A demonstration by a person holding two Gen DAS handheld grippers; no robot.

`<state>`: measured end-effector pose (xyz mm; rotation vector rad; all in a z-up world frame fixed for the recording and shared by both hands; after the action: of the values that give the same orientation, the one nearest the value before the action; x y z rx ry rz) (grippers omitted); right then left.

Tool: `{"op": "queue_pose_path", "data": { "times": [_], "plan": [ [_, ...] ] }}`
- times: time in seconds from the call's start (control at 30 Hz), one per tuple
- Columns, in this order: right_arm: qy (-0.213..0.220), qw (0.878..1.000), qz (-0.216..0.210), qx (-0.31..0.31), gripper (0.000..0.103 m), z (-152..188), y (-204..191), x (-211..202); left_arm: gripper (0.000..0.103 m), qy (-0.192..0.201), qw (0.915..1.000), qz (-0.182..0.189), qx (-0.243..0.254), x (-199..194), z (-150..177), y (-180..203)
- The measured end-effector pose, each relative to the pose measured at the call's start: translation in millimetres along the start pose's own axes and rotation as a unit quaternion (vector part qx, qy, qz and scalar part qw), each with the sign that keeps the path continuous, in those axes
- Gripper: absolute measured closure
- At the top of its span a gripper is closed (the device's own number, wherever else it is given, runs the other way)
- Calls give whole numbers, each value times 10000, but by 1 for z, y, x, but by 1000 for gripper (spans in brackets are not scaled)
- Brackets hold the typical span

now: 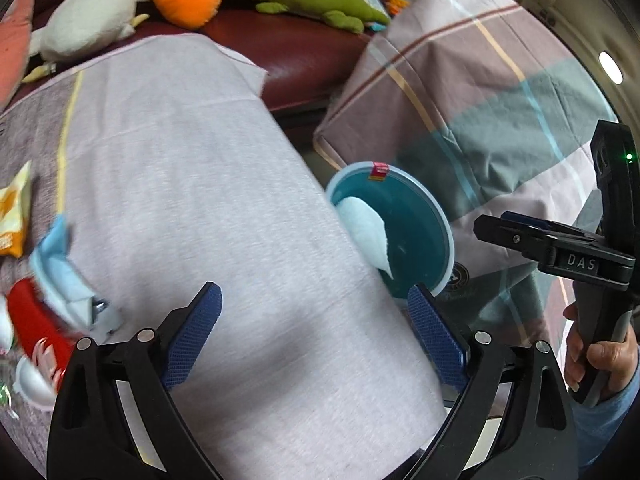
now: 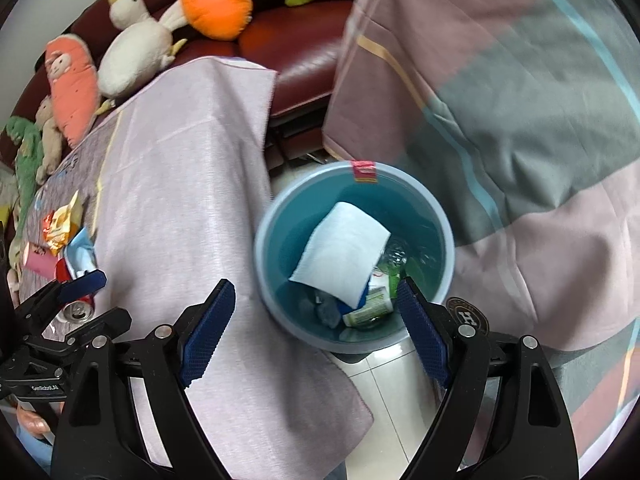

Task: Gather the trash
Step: 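Return to the table and reach the left tool toward the red cola can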

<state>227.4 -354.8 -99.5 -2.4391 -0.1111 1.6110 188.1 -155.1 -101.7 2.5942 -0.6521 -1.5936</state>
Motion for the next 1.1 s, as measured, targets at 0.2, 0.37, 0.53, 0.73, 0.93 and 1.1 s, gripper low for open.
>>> {"op": "queue_pose_path", "data": {
  "times": [0.2, 0.37, 0.53, 0.73, 0.93, 1.1],
  "plan": [
    [14, 9996, -86, -278, 24, 5, -39, -11, 8, 195, 9994, -89, -288, -27, 13, -31],
    [-27, 9982, -113, -589, 24, 10, -76, -13, 8, 300, 9977, -212, -563, -47, 26, -64],
    [-109, 9957, -163, -909, 24, 17, -115, -10, 8, 367, 9945, -427, -887, -63, 42, -105],
    [-191, 9922, -220, -1215, 24, 23, -155, -5, 8, 384, 9859, -735, -1457, -74, 60, -162],
    [-319, 9903, -275, -1321, 24, 29, -178, 6, 8, 313, 9797, -889, -1770, -70, 66, -192],
    [-405, 9897, -306, -1341, 24, 32, -186, 15, 8, 201, 9778, -965, -1849, -56, 64, -198]
  ]
}}
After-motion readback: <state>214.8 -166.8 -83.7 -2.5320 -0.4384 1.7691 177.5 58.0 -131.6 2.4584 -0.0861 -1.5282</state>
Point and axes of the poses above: each gripper's, at about its wrist camera, not at the fingertips, and x roughly the way its jaws point, y to its right, z to its underside, the point moved 10 cm from there along x, roughly the way its jaws point, and after that the axes turned 6 degrees about x, right-handed, at the moved point
